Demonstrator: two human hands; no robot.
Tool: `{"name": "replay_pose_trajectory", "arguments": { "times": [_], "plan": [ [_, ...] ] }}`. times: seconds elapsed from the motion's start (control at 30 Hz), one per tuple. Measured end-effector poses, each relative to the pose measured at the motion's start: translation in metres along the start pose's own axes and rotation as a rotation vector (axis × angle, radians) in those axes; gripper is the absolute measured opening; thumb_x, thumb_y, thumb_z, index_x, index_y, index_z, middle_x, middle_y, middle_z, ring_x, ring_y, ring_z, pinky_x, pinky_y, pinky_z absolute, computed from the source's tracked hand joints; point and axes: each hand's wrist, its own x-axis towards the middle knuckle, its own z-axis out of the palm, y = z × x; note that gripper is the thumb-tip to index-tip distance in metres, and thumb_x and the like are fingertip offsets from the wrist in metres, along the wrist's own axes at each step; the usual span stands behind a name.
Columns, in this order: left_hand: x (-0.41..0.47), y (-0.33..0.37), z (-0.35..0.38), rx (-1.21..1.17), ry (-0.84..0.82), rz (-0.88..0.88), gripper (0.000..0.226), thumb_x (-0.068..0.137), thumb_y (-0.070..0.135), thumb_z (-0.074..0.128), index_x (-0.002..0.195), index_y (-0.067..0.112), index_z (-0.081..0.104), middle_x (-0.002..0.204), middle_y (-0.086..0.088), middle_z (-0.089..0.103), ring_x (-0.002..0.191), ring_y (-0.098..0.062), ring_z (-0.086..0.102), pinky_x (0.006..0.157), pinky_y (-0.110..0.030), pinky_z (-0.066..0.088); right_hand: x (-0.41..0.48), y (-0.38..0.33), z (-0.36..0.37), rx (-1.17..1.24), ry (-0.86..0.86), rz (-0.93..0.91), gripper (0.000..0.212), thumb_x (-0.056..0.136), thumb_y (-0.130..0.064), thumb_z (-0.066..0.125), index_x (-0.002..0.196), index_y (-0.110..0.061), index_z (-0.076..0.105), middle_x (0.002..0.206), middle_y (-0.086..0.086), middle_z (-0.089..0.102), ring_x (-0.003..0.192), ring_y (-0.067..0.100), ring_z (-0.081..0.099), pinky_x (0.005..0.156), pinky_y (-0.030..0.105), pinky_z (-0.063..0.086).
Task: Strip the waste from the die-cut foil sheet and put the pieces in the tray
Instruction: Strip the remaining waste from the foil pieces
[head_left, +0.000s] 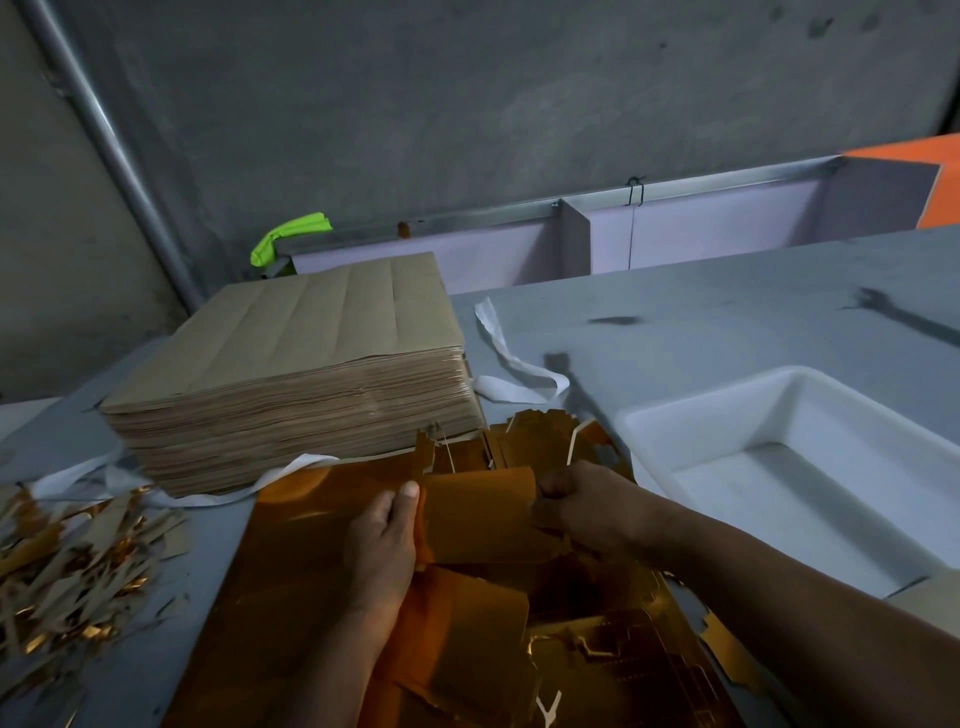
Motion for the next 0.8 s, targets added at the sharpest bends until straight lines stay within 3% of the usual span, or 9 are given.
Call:
{"name": "replay_pose_trajectory", "arguments": {
  "times": [0.13,0.33,0.5,0.63,0.8],
  "plan": [
    [0.000,-0.001,0.001,-0.011,0.008,0.018,0.043,0.100,0.044,0.042,0.091,0.007,0.061,0.090,-0.026,0.065,0.078,-0.035,0.065,0.062,-0.032,0.048,0.000,-0.001,0.001,0.017,-0.009,0.011,0.018,0.100,-0.025,0.052,0.082,-0.025,0.053,0.071,0.005,0.056,0.048,0.010,0.051,0.048,0.021,0.041],
    [0.001,-0.002,0.003,-0.029,0.024,0.018,0.040,0.101,0.041,0.043,0.092,0.008,0.062,0.090,-0.023,0.067,0.084,-0.036,0.066,0.066,-0.035,0.050,0.003,-0.001,-0.001,0.037,0.017,0.050,0.014,0.102,-0.023,0.048,0.113,-0.019,0.056,0.072,0.004,0.060,0.048,0.009,0.054,0.048,0.020,0.044],
    [0.001,-0.004,0.003,0.004,0.028,0.021,0.039,0.100,0.042,0.043,0.088,0.010,0.061,0.083,-0.023,0.064,0.072,-0.030,0.060,0.061,-0.033,0.044,0.004,0.000,-0.001,0.088,0.014,0.056,0.011,0.099,-0.021,0.050,0.100,-0.015,0.058,0.066,0.004,0.059,0.044,0.009,0.053,0.047,0.021,0.042],
    [0.003,-0.008,0.003,0.022,0.042,-0.001,0.038,0.100,0.043,0.043,0.083,0.013,0.059,0.069,-0.007,0.055,0.063,-0.021,0.054,0.058,-0.030,0.042,0.004,0.000,0.000,0.133,0.036,0.061,0.014,0.099,-0.025,0.051,0.090,-0.018,0.059,0.063,0.004,0.058,0.044,0.011,0.053,0.045,0.022,0.040],
    [0.006,-0.013,0.005,0.044,0.087,-0.012,0.032,0.100,0.041,0.046,0.082,0.018,0.060,0.065,0.000,0.053,0.058,-0.014,0.051,0.053,-0.025,0.039,0.005,0.000,0.000,0.189,0.052,0.059,0.017,0.098,-0.029,0.052,0.086,-0.019,0.058,0.064,0.004,0.060,0.049,0.015,0.055,0.048,0.023,0.042]
  ]
}}
